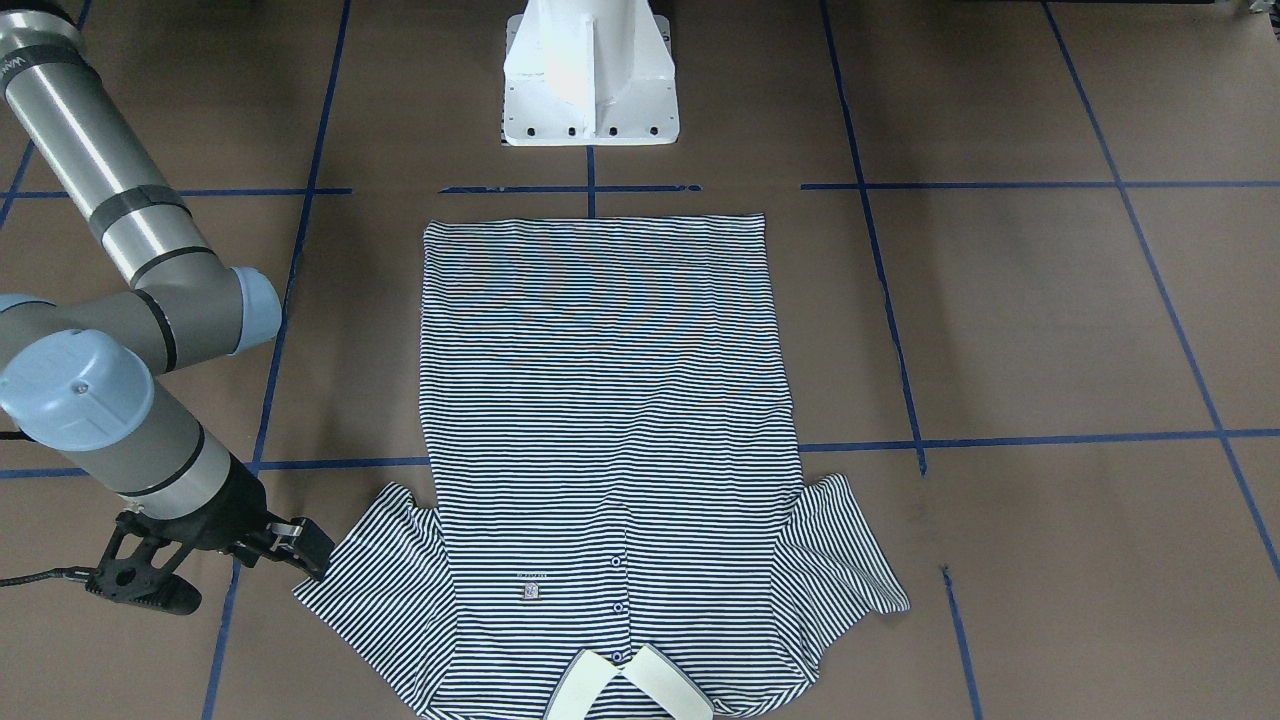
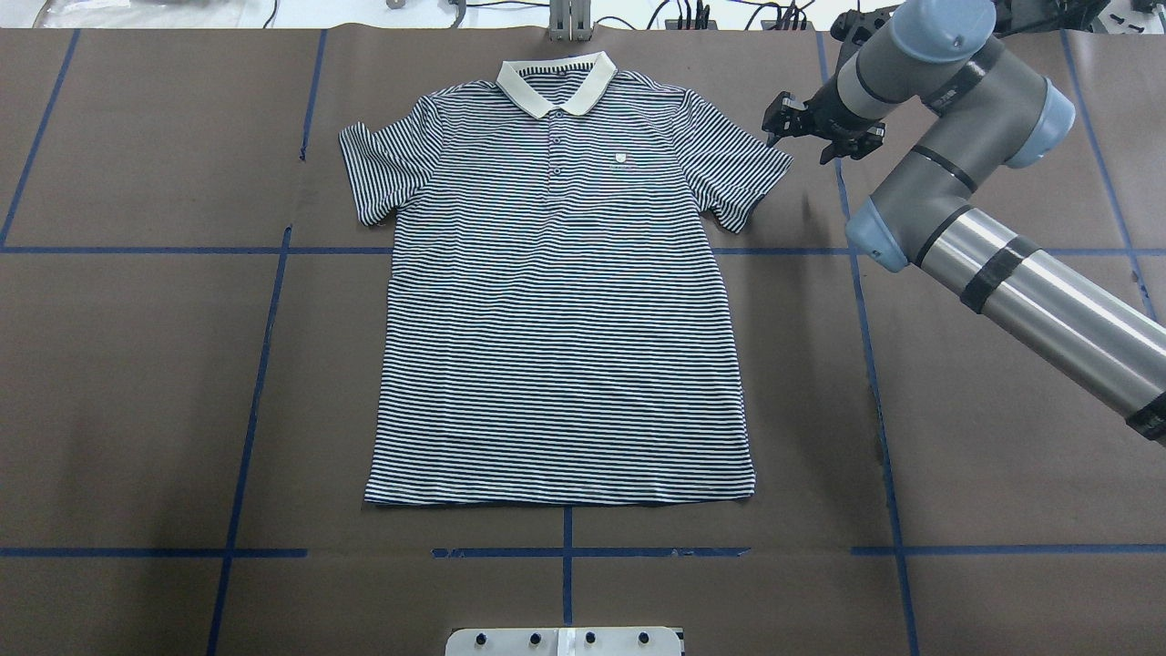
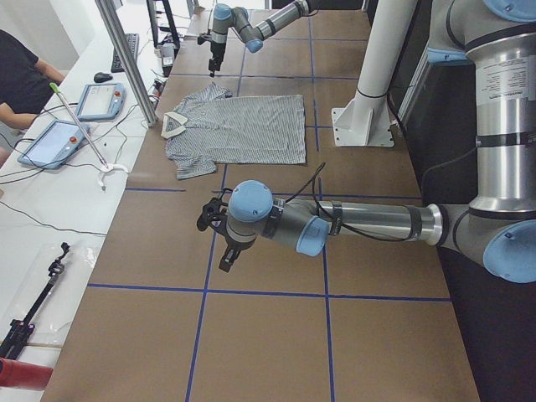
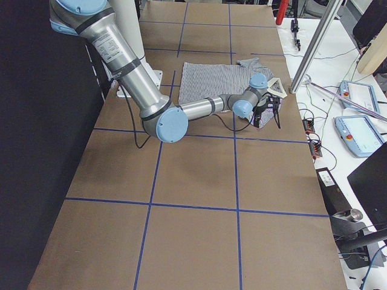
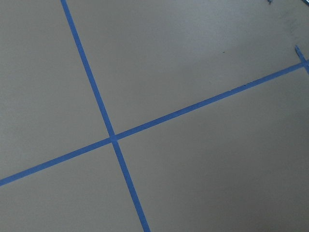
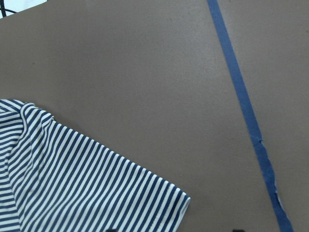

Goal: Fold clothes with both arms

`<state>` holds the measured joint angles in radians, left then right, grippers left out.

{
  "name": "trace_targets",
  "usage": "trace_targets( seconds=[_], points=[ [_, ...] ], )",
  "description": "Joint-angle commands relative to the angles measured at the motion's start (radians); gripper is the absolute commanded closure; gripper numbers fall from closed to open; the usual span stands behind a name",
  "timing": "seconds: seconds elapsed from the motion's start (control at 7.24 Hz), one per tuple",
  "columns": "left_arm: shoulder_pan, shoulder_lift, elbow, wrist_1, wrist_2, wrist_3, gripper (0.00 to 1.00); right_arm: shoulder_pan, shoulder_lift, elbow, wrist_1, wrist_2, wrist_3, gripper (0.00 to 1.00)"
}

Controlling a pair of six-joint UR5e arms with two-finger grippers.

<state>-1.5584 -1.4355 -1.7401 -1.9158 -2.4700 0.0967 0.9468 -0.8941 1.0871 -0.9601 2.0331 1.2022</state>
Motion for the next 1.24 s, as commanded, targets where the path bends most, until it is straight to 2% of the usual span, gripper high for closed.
trace_targets(
  seconds=[0.0,0.28,0.83,0.97,1.11],
  points=[
    [0.000,0.001,0.002,-0.002,-0.018,0.001,0.00,-0.023,0.026,-0.047,0.004,-0.056,0.011,0.37],
    [0.000,0.001,0.001,-0.002,-0.018,0.001,0.00,-0.029,0.039,-0.081,0.004,-0.080,0.008,0.41],
    [0.000,0.004,-0.009,-0.002,-0.018,0.001,0.00,-0.037,0.047,-0.105,0.006,-0.094,0.005,0.43],
    [0.000,0.003,-0.009,-0.002,-0.018,0.001,0.00,-0.037,0.047,-0.113,0.006,-0.103,0.005,0.47],
    [0.000,0.003,-0.009,-0.002,-0.018,0.001,0.00,-0.037,0.047,-0.115,0.006,-0.108,0.007,0.66]
  ],
)
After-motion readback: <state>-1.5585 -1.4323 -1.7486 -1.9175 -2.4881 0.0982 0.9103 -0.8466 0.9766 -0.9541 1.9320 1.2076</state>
